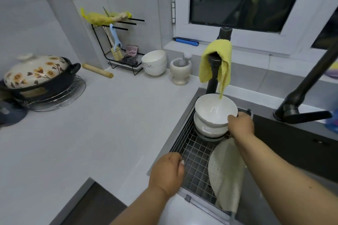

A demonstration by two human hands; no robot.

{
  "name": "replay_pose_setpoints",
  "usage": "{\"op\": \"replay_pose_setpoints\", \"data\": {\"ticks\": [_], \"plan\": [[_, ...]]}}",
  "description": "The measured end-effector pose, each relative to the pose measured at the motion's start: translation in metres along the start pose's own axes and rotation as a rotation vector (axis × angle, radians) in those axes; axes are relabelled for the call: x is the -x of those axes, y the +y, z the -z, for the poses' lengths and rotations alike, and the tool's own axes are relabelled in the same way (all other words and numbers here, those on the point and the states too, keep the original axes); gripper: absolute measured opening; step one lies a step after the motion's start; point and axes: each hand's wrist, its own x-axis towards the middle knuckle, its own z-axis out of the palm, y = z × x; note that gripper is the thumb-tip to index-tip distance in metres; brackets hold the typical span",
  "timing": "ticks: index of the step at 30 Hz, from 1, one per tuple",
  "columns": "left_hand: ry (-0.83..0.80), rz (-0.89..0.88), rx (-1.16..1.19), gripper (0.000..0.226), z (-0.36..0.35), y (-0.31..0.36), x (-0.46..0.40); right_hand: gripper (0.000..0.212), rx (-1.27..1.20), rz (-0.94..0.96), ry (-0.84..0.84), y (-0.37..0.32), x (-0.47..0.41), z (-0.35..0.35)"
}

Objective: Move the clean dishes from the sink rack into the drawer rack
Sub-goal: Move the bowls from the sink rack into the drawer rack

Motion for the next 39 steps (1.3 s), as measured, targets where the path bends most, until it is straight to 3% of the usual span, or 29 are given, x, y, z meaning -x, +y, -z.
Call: {"op": "replay_pose_setpoints", "data": {"ticks": [3,8,11,14,20,23,27,29,31,36,39], "plan": [[0.006,0.097,0.203,0.024,0.01,0.006,-0.002,0.031,-0.118,0.028,-0.02,0.001,0.029,0.004],[-0.023,0.458,1.03,0.042,0.05,0.019,-0.011,0.041,-0.205,0.085,-0.159,0.002,0.094,-0.005],[-0.025,0.541,1.448,0.052,0.073,0.014,-0.003,0.037,-0.187,0.184,-0.266,-0.007,0.129,-0.014],[0.005,0.596,1.659,0.06,0.093,0.002,0.014,0.035,-0.189,0.253,-0.372,-0.021,0.162,-0.025],[0.274,0.662,1.688,0.039,0.13,-0.028,0.069,0.024,-0.291,0.31,-0.538,-0.04,0.219,-0.055],[0.398,0.678,1.648,0.035,0.149,-0.046,0.105,0.033,-0.344,0.227,-0.785,-0.042,0.251,-0.074],[0.542,0.707,1.611,0.041,0.164,-0.072,0.158,0.023,-0.449,0.09,-1.113,-0.046,0.301,-0.094],[0.605,0.731,1.595,0.043,0.17,-0.084,0.189,0.032,-0.505,0.041,-1.216,-0.045,0.326,-0.103],[0.657,0.755,1.563,0.041,0.177,-0.094,0.222,0.041,-0.504,0.032,-1.273,-0.041,0.354,-0.114],[0.739,0.857,1.405,0.044,0.181,-0.117,0.309,0.034,-0.445,0.005,-1.382,-0.022,0.429,-0.132],[0.793,0.929,1.301,0.047,0.177,-0.129,0.368,0.051,-0.366,0.0,-1.444,-0.007,0.477,-0.138]]}}
